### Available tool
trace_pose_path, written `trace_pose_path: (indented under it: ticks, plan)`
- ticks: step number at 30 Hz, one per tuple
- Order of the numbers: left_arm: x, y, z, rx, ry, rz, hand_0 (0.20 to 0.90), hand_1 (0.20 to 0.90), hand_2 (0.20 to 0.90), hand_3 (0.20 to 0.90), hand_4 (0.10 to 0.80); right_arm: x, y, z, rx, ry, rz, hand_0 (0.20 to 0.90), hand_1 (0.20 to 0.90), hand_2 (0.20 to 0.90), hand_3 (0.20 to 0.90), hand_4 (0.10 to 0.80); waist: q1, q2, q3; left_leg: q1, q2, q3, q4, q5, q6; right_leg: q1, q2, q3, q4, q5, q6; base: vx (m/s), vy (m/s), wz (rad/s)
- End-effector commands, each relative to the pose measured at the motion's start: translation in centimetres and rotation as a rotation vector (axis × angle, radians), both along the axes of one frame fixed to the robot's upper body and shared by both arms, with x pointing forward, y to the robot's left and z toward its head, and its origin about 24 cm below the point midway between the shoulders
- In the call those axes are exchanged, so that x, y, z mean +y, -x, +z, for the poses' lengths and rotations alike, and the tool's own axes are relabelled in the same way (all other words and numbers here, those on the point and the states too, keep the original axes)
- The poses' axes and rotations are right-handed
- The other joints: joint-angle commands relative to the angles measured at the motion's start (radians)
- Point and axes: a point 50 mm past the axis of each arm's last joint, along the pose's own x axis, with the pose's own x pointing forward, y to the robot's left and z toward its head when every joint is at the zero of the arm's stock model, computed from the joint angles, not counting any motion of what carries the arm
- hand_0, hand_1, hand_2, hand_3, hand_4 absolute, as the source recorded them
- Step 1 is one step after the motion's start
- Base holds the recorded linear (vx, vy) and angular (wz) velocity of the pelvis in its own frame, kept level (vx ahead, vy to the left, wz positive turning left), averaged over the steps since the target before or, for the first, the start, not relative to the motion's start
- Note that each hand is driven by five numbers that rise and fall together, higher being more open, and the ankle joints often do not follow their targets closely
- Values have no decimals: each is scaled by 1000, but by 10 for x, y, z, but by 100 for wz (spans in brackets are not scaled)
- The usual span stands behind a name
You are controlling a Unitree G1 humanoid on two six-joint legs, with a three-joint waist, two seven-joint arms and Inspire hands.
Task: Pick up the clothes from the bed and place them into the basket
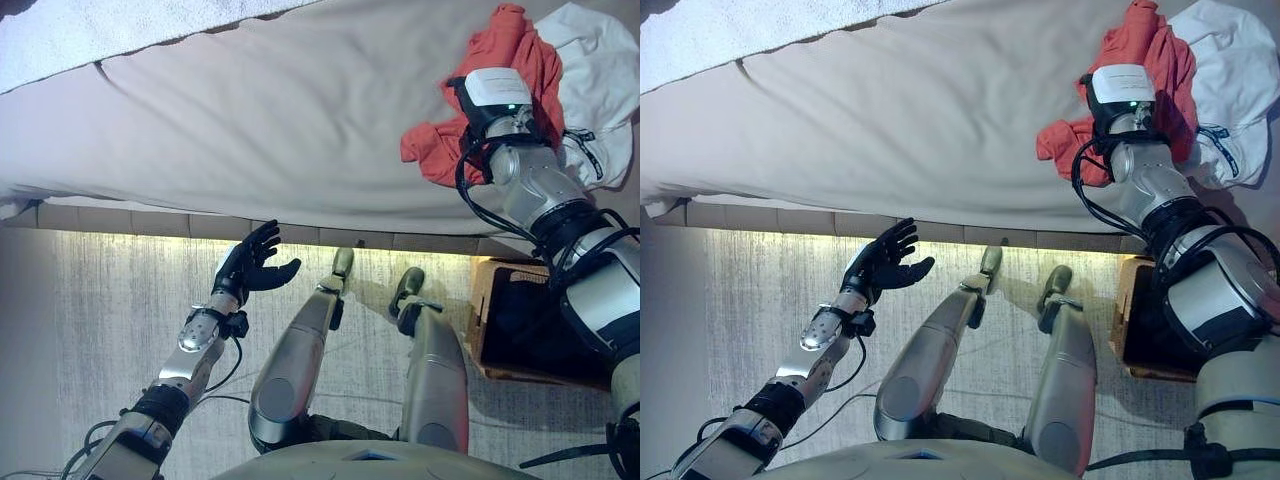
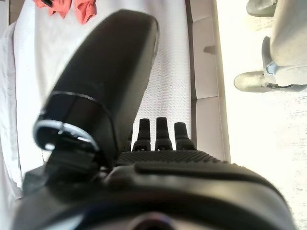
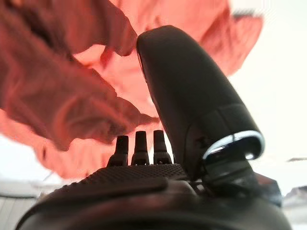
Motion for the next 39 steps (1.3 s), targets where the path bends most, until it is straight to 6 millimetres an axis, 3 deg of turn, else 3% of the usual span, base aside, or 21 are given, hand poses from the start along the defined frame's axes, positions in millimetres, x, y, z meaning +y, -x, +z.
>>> trace_pose_path:
  ticks: [1,9,16,17,18,27,29,39]
  plan:
    - [9,2,30,-155,27,-3,900,900,900,900,800,-27,0,41,-14,111,-210,900,900,900,900,800,24,12,-30,-60,-11,10,157,-160,18,41,56,-52,11,-43,-28,-19,-16,10]
    - [-1,4,39,-185,50,-43,900,900,900,900,800,-70,9,34,139,149,-496,900,900,900,900,800,51,42,-30,-127,-17,16,216,-197,28,-27,52,-51,67,-67,-29,-26,-4,3]
    - [1,8,43,-200,54,-43,900,900,900,900,800,-87,15,45,146,166,-567,900,900,900,900,800,63,54,-30,-177,-19,22,259,-209,35,-75,47,-58,98,-67,-29,-69,0,4]
    - [1,8,44,-202,52,-44,900,900,900,900,800,-88,16,44,137,152,-563,655,655,655,615,515,63,54,-30,-182,-18,23,264,-209,34,-79,46,-58,100,-66,-29,-60,-8,5]
    - [2,9,44,-201,51,-43,900,900,900,900,800,-88,16,44,125,137,-549,309,309,309,211,111,61,53,-30,-182,-17,24,267,-210,34,-78,46,-58,99,-65,-29,-50,-7,6]
    - [4,10,41,-191,42,-32,900,900,900,900,800,-79,11,51,-3,133,-403,300,300,300,200,100,46,29,-30,-93,0,25,214,-200,27,10,54,-56,51,-61,-25,-3,7,-2]
    - [8,8,44,-198,39,-16,900,900,900,900,800,-80,13,56,-34,131,-375,300,300,300,200,100,31,10,-30,-41,8,29,161,-158,23,61,58,-58,-7,-31,-29,-44,54,-14]
    - [13,4,37,-165,19,10,900,900,900,900,800,-90,19,47,-68,40,-340,300,300,300,200,100,-10,-37,-34,214,34,45,40,-155,17,302,71,-26,-153,-8,-20,31,29,-16]
